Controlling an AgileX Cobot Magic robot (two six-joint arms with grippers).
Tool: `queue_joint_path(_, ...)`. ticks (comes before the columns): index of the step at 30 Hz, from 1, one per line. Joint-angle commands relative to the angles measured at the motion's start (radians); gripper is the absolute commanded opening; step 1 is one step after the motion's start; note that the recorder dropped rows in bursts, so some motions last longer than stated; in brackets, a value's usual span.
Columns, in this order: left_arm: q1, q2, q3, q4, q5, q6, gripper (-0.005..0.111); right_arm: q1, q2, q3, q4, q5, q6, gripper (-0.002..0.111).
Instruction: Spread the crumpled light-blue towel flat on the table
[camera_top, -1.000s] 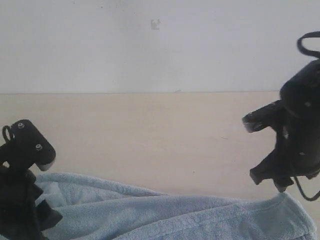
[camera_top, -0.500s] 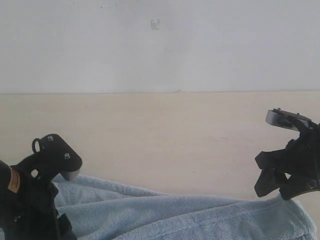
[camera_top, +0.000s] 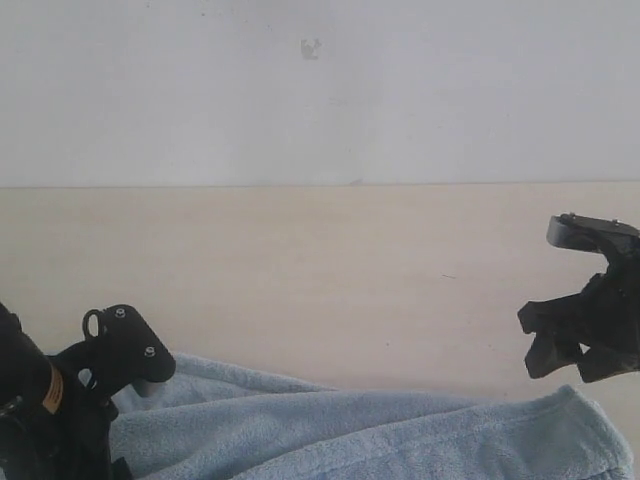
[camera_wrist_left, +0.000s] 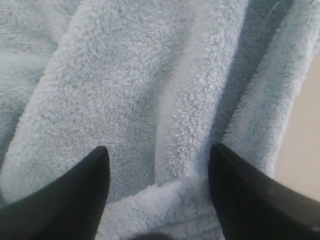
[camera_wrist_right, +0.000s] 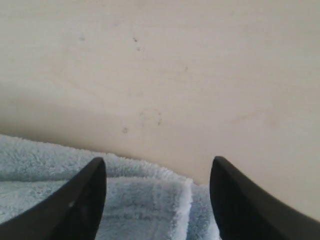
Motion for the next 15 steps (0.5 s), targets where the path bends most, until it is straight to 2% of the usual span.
queue_joint_path(1,-0.005,0.004,0.004,0.042,0.003,-0.033,0.055,-0.004,0.018,0.005,-0.019,-0.005,0.04,0.058)
queue_joint_path(4,-0.005,0.004,0.004,0.044,0.02,-0.045,0.043,-0.001,0.022,0.005,0.024,0.02,0.033,0.058)
queue_joint_path(9,-0.005,0.004,-0.005,0.044,0.07,-0.043,0.007,0.033,0.022,0.005,0.04,0.055,0.008,0.057)
queue_joint_path(11,-0.005,0.004,-0.016,0.044,0.072,-0.04,0.004,0.057,0.022,0.005,0.045,0.058,0.002,0.051)
queue_joint_path(15,-0.005,0.004,-0.025,0.041,0.062,-0.04,0.004,0.094,0.022,0.005,0.045,0.035,-0.007,0.03)
